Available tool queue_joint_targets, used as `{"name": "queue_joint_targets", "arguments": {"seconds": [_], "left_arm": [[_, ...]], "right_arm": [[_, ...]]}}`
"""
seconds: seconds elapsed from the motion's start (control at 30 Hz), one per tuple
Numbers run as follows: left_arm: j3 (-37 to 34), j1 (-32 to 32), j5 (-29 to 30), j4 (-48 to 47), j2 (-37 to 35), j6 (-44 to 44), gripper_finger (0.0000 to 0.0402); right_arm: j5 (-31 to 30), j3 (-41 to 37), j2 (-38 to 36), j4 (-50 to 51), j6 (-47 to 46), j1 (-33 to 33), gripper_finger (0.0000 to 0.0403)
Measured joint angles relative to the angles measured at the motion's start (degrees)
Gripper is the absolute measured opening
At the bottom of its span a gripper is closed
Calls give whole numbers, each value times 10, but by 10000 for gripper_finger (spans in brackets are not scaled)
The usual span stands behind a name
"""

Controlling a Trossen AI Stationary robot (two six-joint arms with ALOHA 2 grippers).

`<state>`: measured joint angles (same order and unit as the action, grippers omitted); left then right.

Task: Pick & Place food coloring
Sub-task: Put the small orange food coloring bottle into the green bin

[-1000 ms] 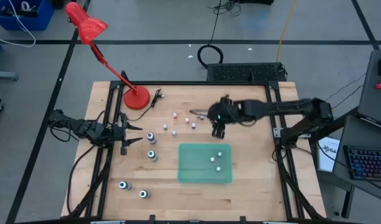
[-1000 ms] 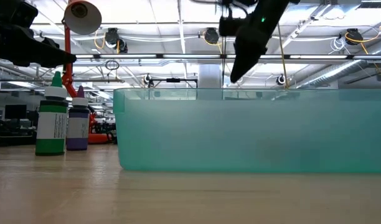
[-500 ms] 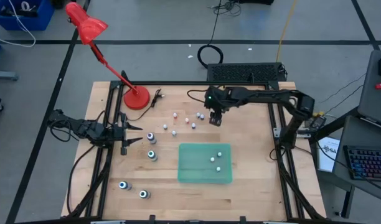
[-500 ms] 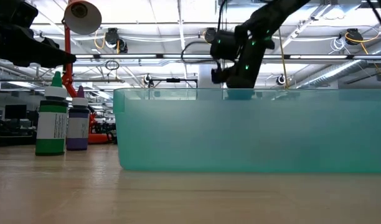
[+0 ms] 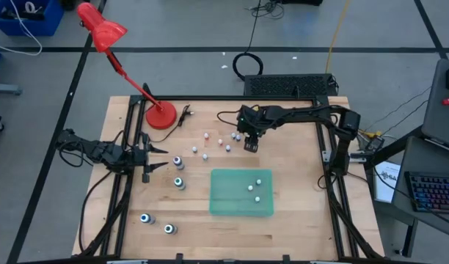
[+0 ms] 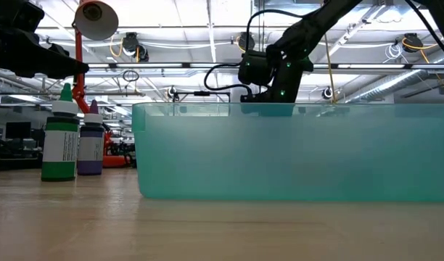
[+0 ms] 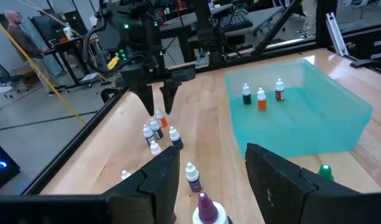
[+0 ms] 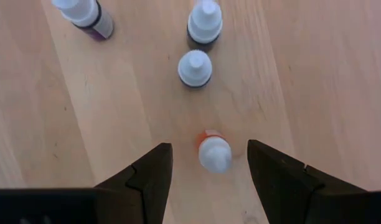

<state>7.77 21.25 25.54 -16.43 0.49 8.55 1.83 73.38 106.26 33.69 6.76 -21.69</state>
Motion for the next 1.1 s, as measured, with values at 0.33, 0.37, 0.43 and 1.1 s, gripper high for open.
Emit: {"name": "queue_joint_targets", "arguments": {"seconds": [0.33,0.37,0.43,1.1], "left_arm": [[0,0,0,0,0,0,186],[0,0,0,0,0,0,186],[0,0,0,0,0,0,186],[0,0,0,0,0,0,186]], "right_arm": [[0,0,0,0,0,0,179],[0,0,0,0,0,0,172],[0,0,0,0,0,0,153],[-25,0,-70,22,-10,39,34]]}}
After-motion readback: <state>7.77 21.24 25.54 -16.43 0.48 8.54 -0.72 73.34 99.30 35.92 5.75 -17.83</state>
